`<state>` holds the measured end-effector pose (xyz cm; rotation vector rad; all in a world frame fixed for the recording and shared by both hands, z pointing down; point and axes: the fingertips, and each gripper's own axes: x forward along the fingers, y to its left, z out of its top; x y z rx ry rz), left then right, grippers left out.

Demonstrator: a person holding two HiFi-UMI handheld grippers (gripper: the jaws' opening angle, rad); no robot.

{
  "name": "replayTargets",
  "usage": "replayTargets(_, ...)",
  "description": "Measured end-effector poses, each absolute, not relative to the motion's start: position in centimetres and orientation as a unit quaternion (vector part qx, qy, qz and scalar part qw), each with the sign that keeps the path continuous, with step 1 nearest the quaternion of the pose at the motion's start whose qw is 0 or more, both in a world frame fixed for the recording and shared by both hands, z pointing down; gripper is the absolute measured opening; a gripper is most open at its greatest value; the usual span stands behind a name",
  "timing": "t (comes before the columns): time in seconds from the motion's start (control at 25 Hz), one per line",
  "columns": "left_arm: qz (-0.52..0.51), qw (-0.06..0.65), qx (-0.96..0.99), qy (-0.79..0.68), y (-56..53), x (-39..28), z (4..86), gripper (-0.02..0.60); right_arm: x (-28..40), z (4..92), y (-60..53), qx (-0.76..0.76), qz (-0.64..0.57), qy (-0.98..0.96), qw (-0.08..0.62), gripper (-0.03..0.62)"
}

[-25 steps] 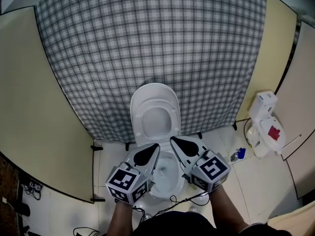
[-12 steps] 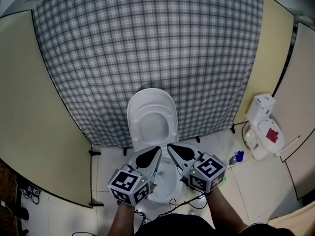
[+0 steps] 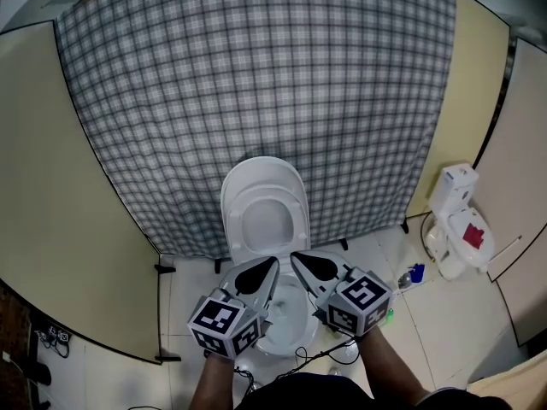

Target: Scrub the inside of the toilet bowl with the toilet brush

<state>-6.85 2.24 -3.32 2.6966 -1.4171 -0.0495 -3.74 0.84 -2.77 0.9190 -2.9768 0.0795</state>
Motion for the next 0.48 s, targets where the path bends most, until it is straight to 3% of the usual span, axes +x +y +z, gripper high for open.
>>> replayTargets(0.48,-0.016,0.047,0.883,-0.466,2.7,-7.2,-2.5,0.0,-3.2,-2.6,1.3,0.304,0.021,-0.952,0.004,0.012)
